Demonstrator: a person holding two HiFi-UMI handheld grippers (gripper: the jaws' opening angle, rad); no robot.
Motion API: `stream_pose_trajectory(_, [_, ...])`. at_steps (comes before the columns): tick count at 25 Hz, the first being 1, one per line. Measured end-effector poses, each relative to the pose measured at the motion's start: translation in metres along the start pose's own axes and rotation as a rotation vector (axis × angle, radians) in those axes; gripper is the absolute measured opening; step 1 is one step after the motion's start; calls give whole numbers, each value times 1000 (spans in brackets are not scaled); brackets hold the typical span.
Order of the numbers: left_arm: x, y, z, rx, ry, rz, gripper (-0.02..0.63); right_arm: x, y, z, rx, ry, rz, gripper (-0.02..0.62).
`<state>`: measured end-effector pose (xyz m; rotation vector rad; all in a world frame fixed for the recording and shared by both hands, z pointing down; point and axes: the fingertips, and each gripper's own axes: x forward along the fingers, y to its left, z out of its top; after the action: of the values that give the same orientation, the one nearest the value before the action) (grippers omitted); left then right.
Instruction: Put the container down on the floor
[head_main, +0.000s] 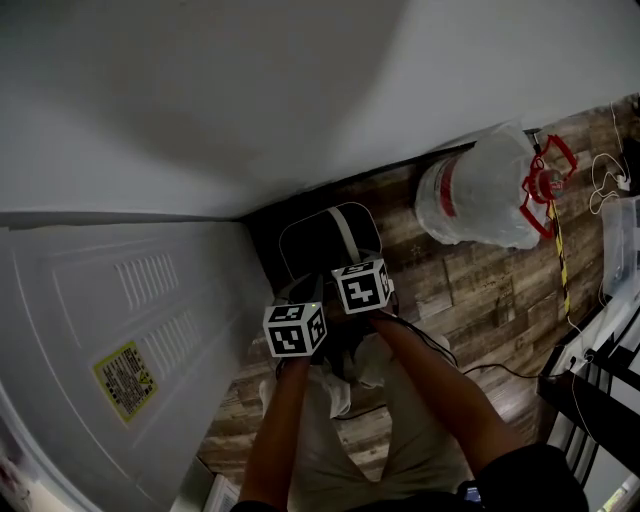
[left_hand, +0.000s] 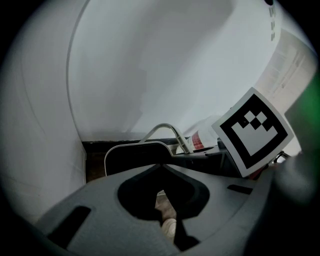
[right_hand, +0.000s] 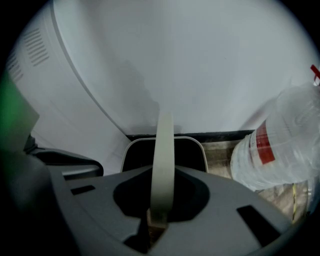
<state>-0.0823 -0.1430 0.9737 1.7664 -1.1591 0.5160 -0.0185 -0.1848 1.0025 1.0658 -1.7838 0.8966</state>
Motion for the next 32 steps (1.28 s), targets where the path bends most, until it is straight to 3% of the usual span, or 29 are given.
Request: stream_pose_trajectory(32, [69,-38,-5,63,61,-68,17,25,-83,-19,89,35,-43,34])
